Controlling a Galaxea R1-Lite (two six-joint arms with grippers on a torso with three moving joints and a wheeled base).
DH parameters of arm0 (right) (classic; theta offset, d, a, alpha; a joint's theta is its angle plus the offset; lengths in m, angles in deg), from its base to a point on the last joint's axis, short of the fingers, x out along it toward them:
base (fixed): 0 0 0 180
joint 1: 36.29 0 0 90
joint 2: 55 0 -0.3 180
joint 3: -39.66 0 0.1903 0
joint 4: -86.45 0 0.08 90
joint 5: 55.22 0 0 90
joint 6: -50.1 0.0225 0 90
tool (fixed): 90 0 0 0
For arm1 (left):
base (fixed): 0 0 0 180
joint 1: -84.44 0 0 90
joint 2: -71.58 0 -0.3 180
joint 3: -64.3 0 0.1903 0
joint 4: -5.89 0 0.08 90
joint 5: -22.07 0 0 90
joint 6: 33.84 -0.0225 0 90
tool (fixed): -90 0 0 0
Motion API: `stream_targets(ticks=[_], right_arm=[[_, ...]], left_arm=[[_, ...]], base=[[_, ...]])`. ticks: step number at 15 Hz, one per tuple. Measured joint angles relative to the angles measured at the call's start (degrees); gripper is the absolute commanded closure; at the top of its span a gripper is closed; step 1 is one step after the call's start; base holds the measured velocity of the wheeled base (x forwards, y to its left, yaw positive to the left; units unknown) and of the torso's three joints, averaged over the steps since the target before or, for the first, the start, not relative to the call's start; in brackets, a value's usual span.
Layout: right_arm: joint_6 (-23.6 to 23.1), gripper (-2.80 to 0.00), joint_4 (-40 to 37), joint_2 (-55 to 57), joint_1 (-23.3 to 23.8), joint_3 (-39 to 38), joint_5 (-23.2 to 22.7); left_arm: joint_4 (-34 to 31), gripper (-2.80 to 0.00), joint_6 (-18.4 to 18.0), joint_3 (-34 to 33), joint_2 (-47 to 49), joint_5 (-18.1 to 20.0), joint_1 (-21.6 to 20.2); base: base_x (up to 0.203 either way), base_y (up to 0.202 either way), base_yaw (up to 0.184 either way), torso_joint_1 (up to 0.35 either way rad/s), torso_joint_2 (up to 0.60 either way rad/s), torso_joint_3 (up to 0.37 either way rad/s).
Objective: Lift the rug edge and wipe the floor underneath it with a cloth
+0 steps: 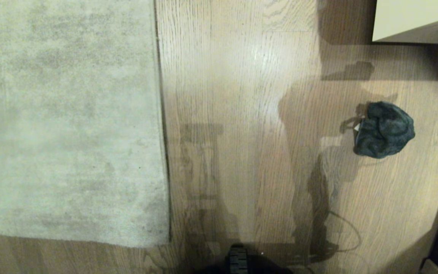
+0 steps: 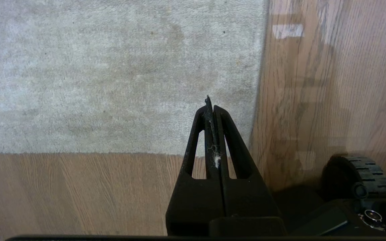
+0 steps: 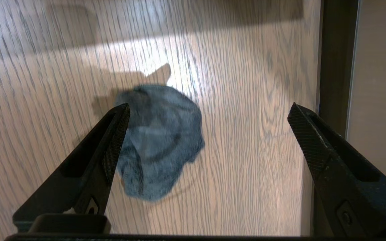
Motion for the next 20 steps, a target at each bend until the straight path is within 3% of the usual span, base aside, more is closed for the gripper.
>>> stream_targets(ticks=[7,13,16,20], right_arm=[[0.20,-2.80,-1.97,-5.86,0.00,-5.69,-3.36],[-0.12,-2.80,-12.45,-17.58,-0.33,-13.07,-5.74],[-3.10,-2.80,-18.21,-26.14,-2.87,-18.86,-7.82],[-5.19,-2.80,-20.19,-35.61,-6.63,-25.48,-8.26]], left_arm=[[0.00,0.00,0.01,0.00,0.00,-0.01,0.00],[0.01,0.00,0.04,0.00,0.00,0.00,0.04],[0.02,0.00,0.02,0.00,0.00,-0.01,-0.02],[0.00,0.00,0.01,0.00,0.00,0.00,-0.01]], base=[[0.000,0.000,0.000,0.000,0.00,0.000],[0.000,0.000,0.000,0.000,0.00,0.000],[0.000,0.000,0.000,0.000,0.00,0.000],[0.000,0.000,0.000,0.000,0.00,0.000]])
